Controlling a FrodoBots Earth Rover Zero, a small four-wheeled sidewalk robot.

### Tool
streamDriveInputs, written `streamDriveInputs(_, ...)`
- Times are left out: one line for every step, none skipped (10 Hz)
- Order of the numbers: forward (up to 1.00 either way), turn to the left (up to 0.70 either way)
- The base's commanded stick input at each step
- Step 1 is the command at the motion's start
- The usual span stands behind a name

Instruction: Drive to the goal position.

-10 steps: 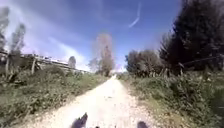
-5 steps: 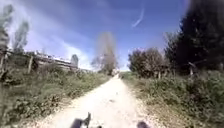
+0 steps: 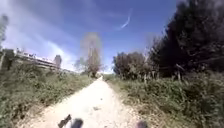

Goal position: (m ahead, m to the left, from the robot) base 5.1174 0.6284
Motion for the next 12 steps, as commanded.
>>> streamDriveInputs(0.7, 0.0)
streamDriveInputs(0.7, 0.0)
streamDriveInputs(0.7, 0.0)
streamDriveInputs(0.7, 0.0)
streamDriveInputs(0.7, 0.0)
streamDriveInputs(0.7, 0.0)
streamDriveInputs(0.7, 0.0)
streamDriveInputs(0.7, 0.0)
streamDriveInputs(0.7, 0.0)
streamDriveInputs(0.7, 0.0)
streamDriveInputs(0.7, 0.0)
streamDriveInputs(0.7, 0.0)
